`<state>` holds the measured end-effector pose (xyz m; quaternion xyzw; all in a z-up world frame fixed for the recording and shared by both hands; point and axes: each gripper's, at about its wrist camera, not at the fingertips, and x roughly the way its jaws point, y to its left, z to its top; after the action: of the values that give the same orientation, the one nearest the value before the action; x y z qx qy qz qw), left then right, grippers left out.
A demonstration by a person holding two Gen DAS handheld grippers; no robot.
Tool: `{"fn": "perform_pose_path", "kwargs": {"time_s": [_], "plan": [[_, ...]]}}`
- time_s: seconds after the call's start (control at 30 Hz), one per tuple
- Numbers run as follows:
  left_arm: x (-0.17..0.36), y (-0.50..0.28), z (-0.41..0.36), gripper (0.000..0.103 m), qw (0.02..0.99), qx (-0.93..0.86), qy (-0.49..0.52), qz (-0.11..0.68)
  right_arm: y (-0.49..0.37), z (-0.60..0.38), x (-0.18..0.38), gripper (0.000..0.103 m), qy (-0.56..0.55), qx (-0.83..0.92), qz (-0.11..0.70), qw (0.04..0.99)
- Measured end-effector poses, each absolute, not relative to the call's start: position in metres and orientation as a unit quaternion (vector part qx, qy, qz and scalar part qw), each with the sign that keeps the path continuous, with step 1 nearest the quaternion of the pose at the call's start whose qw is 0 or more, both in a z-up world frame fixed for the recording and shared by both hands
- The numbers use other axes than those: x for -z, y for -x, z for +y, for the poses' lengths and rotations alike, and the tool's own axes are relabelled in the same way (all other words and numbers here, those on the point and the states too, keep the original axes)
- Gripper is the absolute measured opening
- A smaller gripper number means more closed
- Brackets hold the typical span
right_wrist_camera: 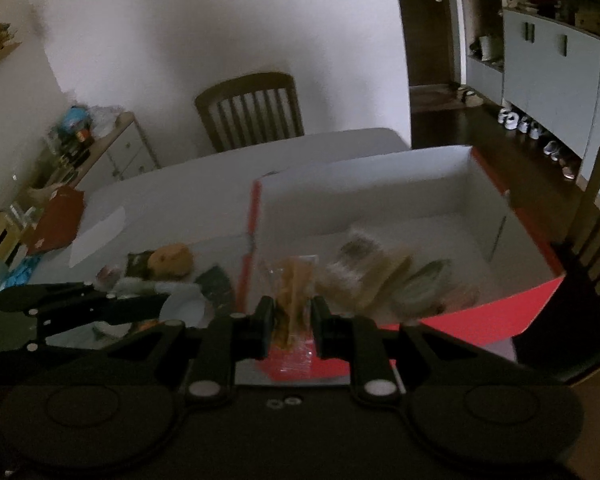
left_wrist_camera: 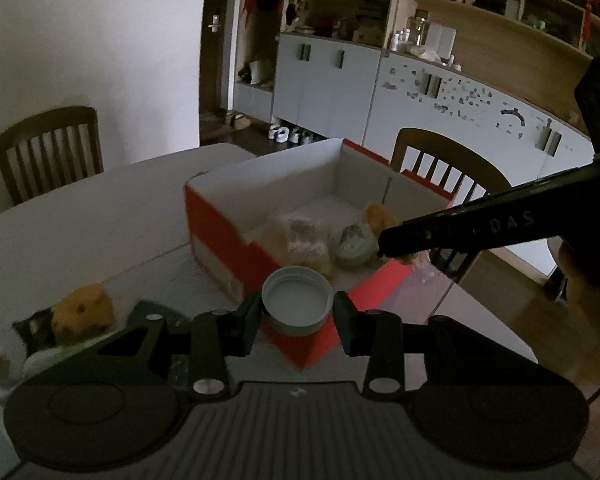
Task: Organize objects
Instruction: 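Carry the white cup and orange stick with both tools over the red shoebox, then lower and release the white cup and orange stick into the shoebox with both tools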
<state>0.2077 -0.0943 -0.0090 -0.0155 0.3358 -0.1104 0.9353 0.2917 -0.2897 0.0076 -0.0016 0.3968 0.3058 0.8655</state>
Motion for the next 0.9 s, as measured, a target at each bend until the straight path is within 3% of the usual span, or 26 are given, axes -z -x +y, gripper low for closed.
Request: {"fn": "perform_pose_path", "kwargs": {"time_s": [0.9], "plan": [[0.029, -0.352, -0.181, 0.038, 0.919, 0.112, -0.08, 0.369, -0.406, -0.328, 0.053, 0.018, 0.011, -0.265, 0.431, 0.862]]}}
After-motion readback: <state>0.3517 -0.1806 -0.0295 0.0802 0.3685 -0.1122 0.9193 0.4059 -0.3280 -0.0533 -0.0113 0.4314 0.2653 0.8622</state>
